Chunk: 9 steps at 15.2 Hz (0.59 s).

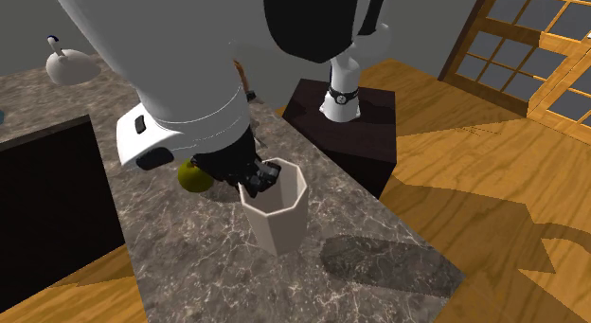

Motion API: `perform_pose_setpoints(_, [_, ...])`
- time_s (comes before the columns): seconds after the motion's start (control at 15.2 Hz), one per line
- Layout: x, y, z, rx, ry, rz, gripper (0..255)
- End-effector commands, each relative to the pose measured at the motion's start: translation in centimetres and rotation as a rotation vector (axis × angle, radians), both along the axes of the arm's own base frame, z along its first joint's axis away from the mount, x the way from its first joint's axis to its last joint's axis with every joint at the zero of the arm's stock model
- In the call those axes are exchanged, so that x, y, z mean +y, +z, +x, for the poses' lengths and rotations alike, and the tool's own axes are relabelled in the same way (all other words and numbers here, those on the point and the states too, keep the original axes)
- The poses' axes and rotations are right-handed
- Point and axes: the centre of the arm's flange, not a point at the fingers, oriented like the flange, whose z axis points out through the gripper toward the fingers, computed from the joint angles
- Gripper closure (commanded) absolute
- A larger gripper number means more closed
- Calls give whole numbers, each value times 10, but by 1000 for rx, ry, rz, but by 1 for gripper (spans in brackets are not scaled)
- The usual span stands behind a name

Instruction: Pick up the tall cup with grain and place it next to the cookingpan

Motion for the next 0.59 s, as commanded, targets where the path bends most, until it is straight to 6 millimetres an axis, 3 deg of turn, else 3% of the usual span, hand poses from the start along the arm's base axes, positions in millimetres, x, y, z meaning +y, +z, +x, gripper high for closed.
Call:
perform_pose_setpoints(0.0, [0, 12, 0, 0, 0, 0, 255])
perform_pose_setpoints(0.07, [0, 13, 0, 0, 0, 0, 255])
perform_pose_setpoints(0.53, [-36, 39, -81, 0, 0, 0, 255])
